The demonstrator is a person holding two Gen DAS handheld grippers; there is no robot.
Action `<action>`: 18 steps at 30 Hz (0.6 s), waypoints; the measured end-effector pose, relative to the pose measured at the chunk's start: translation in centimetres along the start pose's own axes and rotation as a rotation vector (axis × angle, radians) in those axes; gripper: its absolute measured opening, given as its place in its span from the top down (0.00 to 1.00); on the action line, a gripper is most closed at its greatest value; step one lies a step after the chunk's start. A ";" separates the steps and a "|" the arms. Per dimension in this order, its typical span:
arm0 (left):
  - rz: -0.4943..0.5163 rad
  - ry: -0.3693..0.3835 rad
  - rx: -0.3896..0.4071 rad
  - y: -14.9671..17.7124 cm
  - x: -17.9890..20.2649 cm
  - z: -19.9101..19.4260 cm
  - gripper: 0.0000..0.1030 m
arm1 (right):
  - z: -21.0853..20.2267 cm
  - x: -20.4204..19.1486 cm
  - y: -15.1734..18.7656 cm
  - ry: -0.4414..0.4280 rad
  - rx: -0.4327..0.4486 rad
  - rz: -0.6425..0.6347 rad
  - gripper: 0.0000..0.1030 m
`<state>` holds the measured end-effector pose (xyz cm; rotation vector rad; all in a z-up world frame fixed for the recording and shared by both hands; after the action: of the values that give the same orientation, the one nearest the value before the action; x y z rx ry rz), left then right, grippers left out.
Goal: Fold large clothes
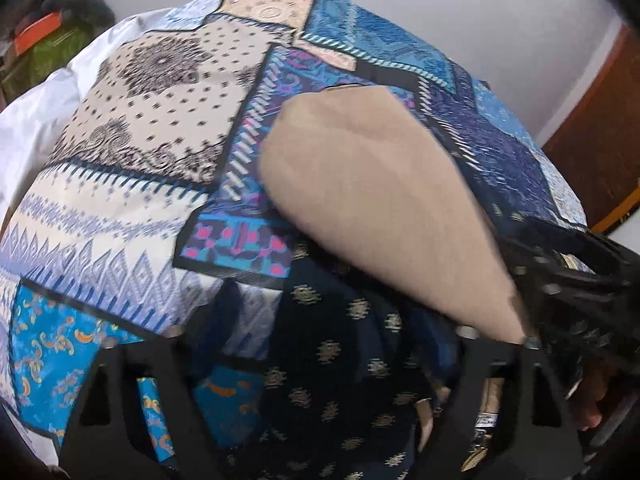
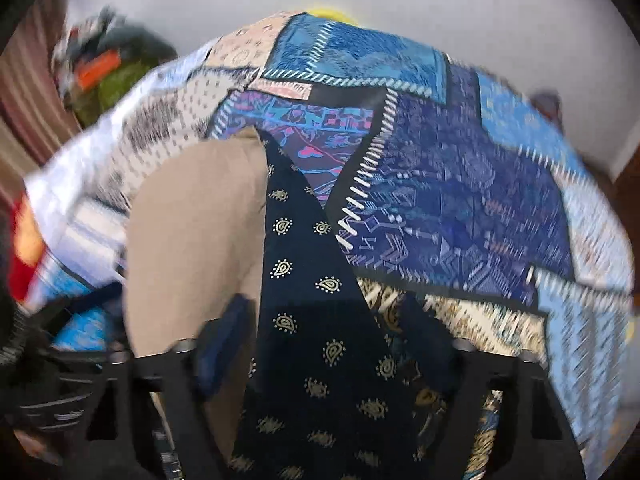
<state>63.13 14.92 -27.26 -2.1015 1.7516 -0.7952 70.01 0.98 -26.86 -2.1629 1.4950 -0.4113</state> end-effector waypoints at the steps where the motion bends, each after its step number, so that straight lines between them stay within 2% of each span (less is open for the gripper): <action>1: 0.004 0.012 0.005 0.0 0.2 0.0 0.49 | -0.1 -0.5 0.2 0.012 0.017 -0.037 0.54; 3: 0.014 -0.009 0.008 0.0 0.8 -0.1 0.77 | -0.5 -0.9 0.5 0.017 0.043 -0.049 0.76; 5: 0.039 -0.023 -0.004 0.0 1.2 -0.3 0.88 | -1.1 -0.9 1.0 0.007 0.058 -0.044 0.85; 9: 0.075 -0.009 0.022 0.1 2.0 -3.0 0.90 | -3.2 -0.9 1.9 -0.012 0.072 -0.042 0.89; 12: 0.102 0.038 0.054 0.5 2.8 -6.5 0.90 | -6.0 -1.0 2.9 -0.022 0.102 -0.054 0.89; 18: 0.204 0.097 0.074 3.9 5.1 -13.3 0.90 | -13.4 -0.8 6.3 -0.084 0.147 -0.087 0.89</action>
<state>52.78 10.75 -17.53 -1.8295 1.9173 -0.9012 58.09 -3.00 -18.93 -2.1070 1.2884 -0.4403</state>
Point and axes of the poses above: each gripper's, at about its wrist camera, not at the fingertips, and z roughly the way its jaws point, x to its right, y to its underside, the point moved 2 cm from there along z, roughly the way its jaws point, and after that the axes turned 2 degrees about x, right-handed, at the moved point
